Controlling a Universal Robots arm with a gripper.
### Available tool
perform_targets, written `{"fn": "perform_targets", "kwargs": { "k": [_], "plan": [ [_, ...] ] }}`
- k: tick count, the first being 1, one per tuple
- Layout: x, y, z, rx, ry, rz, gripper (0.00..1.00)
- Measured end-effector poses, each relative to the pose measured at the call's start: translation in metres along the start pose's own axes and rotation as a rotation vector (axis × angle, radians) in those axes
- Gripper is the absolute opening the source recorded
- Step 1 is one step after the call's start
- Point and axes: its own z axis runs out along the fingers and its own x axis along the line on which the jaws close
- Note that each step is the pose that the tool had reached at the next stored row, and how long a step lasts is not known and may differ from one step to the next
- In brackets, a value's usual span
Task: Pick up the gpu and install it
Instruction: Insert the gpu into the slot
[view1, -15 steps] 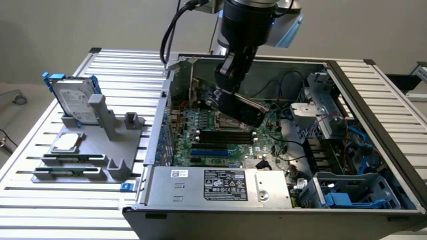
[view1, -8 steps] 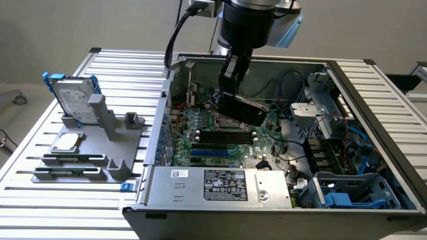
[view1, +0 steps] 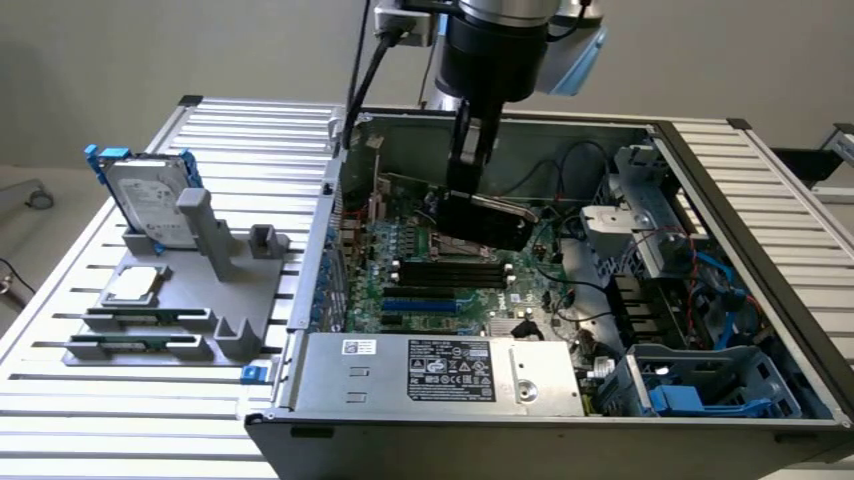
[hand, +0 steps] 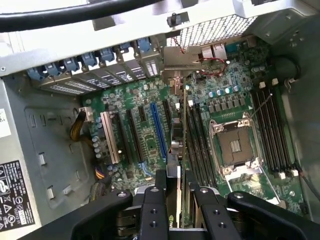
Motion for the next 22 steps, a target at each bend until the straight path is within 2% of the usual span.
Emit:
{"fn": "perform_targets", "kwargs": {
  "k": [7,13,17,22],
  "plan": [
    [0.0,-0.0003,0.0056,0.004,0.0081,-0.127,0.26],
    [0.0,-0.0005,0.0147,0.008,0.0149,-0.234,0.26],
    [0.001,0.0051,0.0224,0.0101,0.0163,-0.263,0.26],
    [0.004,0.0189,0.0321,0.0108,0.0167,-0.271,0.26]
  ]
}}
